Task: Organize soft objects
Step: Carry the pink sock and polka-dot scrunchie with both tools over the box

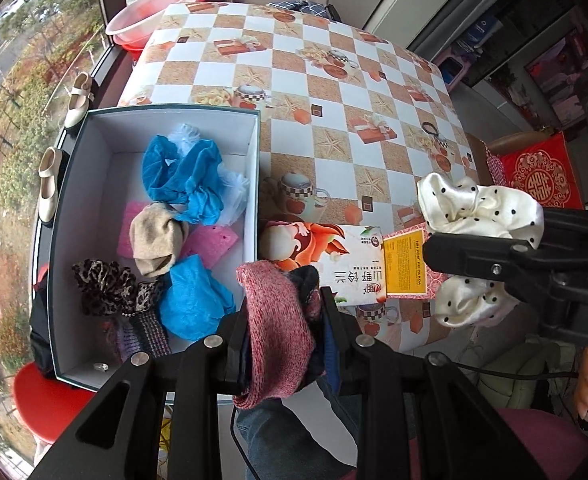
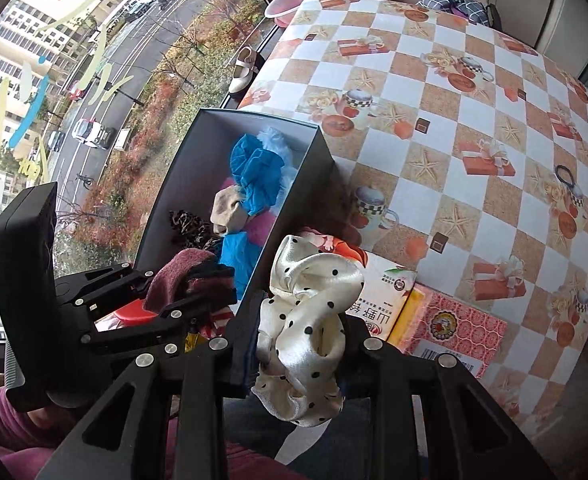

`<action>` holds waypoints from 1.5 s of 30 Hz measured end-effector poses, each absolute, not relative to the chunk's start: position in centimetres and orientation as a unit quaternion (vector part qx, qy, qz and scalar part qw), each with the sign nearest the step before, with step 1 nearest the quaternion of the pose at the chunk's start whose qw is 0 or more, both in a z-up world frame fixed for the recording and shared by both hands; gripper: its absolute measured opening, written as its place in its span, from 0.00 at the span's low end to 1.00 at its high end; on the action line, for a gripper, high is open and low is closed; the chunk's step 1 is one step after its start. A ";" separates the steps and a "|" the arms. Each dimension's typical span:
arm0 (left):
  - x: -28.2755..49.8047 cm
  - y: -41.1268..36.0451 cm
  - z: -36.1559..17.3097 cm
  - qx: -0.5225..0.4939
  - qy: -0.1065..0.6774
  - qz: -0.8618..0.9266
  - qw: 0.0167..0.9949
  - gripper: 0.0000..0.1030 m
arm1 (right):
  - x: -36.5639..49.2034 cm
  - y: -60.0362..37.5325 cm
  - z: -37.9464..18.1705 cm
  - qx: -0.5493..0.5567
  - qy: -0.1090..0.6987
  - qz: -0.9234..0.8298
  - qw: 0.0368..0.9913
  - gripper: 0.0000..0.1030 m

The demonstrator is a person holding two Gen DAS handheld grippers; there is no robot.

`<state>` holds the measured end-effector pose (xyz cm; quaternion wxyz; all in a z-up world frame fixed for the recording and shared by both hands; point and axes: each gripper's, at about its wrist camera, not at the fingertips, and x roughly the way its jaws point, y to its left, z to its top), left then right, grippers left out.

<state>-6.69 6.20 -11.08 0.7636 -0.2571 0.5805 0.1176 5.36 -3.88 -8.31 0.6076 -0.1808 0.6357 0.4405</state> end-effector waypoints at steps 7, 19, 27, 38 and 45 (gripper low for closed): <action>-8.9 8.1 -11.2 -0.271 0.572 0.140 0.761 0.30 | 3.5 -1.7 -8.1 -0.196 0.628 0.453 0.602 0.29; -12.0 11.4 -11.3 -0.287 0.560 0.178 0.757 0.30 | 1.0 1.5 -8.4 -0.208 0.622 0.468 0.593 0.29; -13.5 13.0 -12.6 -0.290 0.570 0.198 0.743 0.30 | 0.1 3.1 -9.4 -0.199 0.633 0.468 0.583 0.29; -14.1 14.0 -13.5 -0.287 0.580 0.204 0.735 0.31 | -0.9 4.8 -10.2 -0.205 0.636 0.472 0.575 0.29; -14.2 14.6 -14.3 -0.289 0.585 0.208 0.729 0.31 | -1.3 5.6 -10.8 -0.209 0.641 0.471 0.569 0.29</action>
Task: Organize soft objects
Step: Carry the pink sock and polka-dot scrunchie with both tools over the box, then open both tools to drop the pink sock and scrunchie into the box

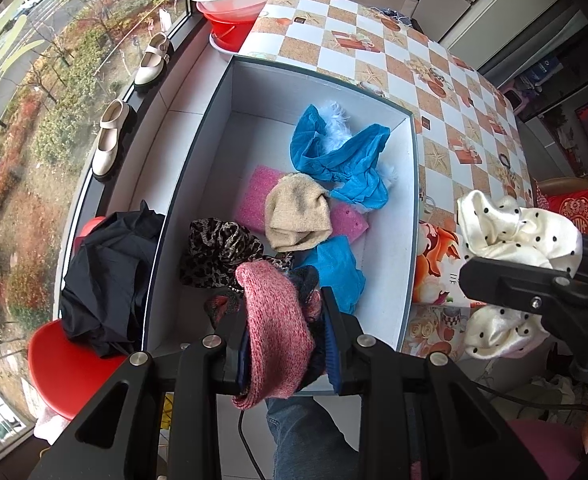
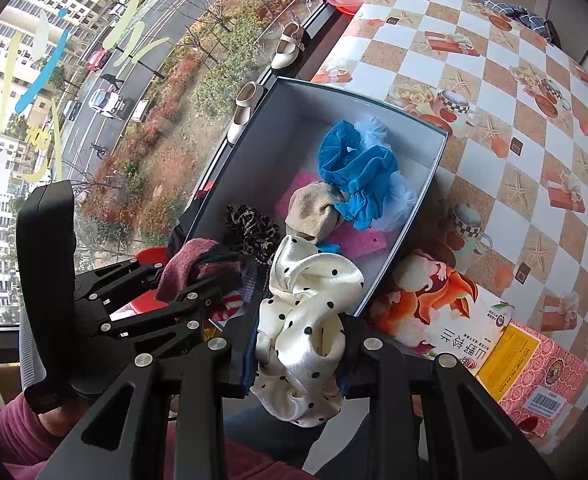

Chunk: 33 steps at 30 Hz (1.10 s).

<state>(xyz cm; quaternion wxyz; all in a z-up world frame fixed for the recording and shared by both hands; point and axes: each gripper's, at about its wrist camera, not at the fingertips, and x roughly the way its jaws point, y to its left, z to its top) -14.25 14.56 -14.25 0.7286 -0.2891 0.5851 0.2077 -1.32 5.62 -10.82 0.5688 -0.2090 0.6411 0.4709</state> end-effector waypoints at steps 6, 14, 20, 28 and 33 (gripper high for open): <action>-14.3 14.8 -14.9 -0.291 0.590 0.212 0.723 0.31 | -1.5 6.4 -11.3 -0.215 0.642 0.470 0.566 0.29; -14.3 14.9 -15.2 -0.292 0.591 0.212 0.722 0.31 | -1.7 7.4 -11.9 -0.222 0.644 0.471 0.561 0.29; -14.2 14.9 -15.5 -0.290 0.593 0.212 0.721 0.31 | -1.7 7.8 -12.4 -0.224 0.645 0.469 0.559 0.29; -13.9 14.8 -16.7 -0.281 0.599 0.216 0.718 0.31 | -1.5 8.2 -13.4 -0.229 0.648 0.462 0.560 0.29; -13.7 15.0 -17.2 -0.276 0.603 0.222 0.715 0.31 | -1.3 8.5 -13.9 -0.230 0.649 0.459 0.562 0.29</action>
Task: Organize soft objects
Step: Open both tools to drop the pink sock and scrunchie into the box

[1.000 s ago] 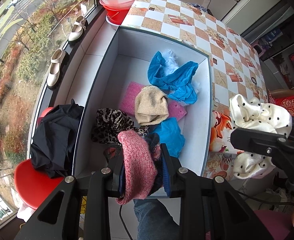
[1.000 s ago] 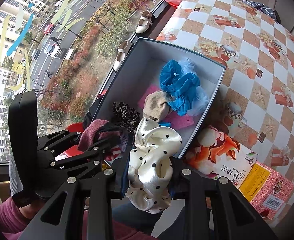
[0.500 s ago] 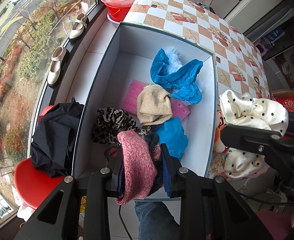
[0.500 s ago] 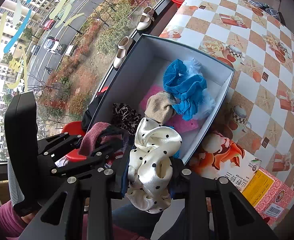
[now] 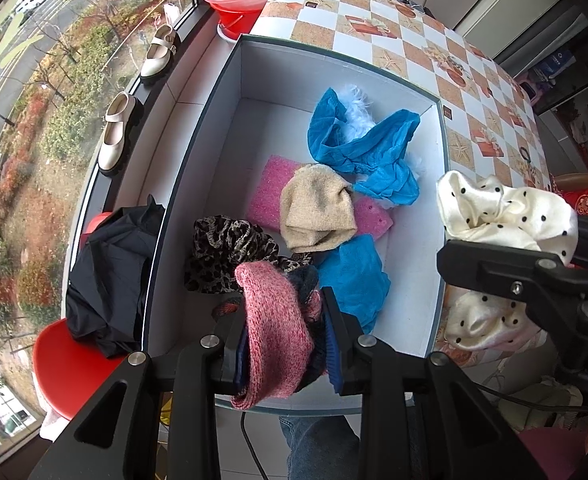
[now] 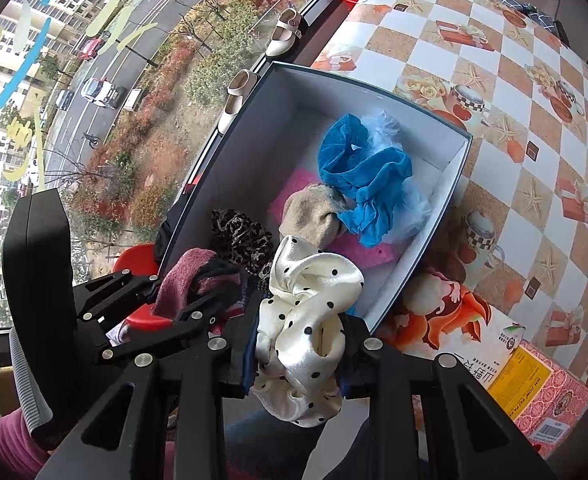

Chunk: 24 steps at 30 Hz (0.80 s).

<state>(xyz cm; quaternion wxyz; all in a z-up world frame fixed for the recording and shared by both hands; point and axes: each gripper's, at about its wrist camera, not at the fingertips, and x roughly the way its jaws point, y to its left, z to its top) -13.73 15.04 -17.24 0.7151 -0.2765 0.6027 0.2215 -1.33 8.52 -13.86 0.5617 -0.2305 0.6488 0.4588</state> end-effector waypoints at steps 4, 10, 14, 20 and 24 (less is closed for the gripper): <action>-13.7 15.2 -17.9 -0.272 0.609 0.225 0.710 0.31 | -1.3 8.9 -14.6 -0.230 0.656 0.456 0.556 0.29; -13.4 15.2 -18.2 -0.267 0.615 0.224 0.707 0.31 | -1.1 9.3 -15.0 -0.230 0.656 0.454 0.558 0.29; -13.1 14.9 -17.9 -0.257 0.610 0.222 0.716 0.41 | -0.9 9.4 -15.1 -0.227 0.656 0.453 0.560 0.30; -12.5 14.8 -17.4 -0.224 0.598 0.242 0.731 0.81 | -0.8 9.3 -15.6 -0.229 0.666 0.452 0.547 0.76; -12.6 15.6 -18.2 -0.237 0.601 0.250 0.722 0.81 | -0.1 8.7 -15.0 -0.231 0.668 0.438 0.556 0.94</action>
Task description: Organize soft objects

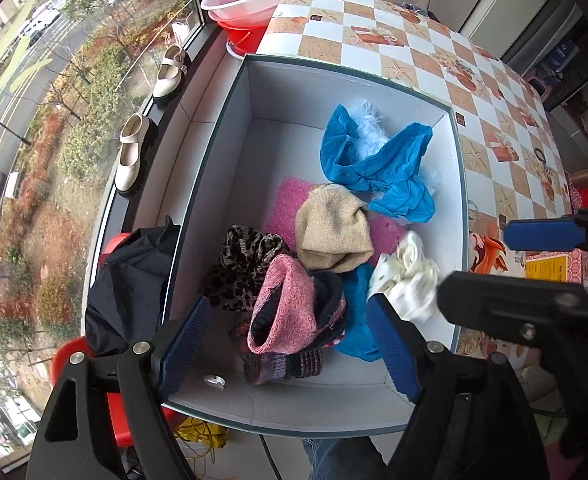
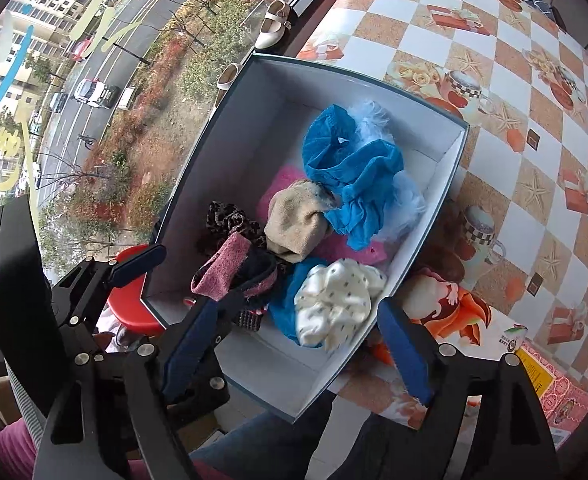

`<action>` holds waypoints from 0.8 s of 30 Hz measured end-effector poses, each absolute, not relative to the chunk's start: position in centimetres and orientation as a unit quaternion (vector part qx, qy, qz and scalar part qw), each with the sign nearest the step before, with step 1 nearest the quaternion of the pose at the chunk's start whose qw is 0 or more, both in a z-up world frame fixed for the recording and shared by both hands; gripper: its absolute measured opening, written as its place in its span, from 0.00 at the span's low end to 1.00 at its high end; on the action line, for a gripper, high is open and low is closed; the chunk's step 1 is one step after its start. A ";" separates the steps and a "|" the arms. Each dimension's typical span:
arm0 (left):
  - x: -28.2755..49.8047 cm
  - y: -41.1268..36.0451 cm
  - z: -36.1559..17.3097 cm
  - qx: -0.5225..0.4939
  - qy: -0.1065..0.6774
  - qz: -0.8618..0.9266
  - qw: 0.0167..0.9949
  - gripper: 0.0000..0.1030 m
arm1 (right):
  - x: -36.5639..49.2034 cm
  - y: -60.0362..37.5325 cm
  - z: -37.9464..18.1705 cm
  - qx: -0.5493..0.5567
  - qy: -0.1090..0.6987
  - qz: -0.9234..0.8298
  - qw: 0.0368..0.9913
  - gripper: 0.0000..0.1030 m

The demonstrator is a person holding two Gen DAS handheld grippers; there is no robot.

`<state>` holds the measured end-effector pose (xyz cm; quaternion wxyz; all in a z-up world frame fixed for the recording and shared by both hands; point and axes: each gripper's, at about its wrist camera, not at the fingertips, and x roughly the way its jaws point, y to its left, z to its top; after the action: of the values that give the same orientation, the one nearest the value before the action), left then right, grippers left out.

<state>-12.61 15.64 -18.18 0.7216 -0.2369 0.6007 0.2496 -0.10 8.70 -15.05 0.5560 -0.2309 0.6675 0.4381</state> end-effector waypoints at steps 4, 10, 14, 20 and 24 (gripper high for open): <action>-12.6 16.5 -19.1 -0.249 0.622 0.248 0.699 0.81 | 0.3 7.7 -13.3 -0.230 0.649 0.437 0.578 1.00; -13.8 16.7 -19.0 -0.276 0.608 0.234 0.706 0.81 | 0.2 5.7 -11.8 -0.216 0.642 0.430 0.597 1.00; -14.2 16.6 -18.7 -0.284 0.606 0.245 0.702 0.81 | 0.2 5.3 -11.9 -0.213 0.645 0.420 0.601 1.00; -14.0 15.7 -17.9 -0.262 0.612 0.252 0.703 0.81 | -0.4 5.3 -11.9 -0.221 0.643 0.417 0.603 1.00; -14.1 14.8 -17.4 -0.239 0.617 0.248 0.708 0.81 | -0.6 5.4 -12.0 -0.225 0.644 0.413 0.603 1.00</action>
<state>-14.06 14.84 -17.40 0.7080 -0.2391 0.6165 0.2481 -0.58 5.39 -11.99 0.6032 -0.2250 0.6439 0.4134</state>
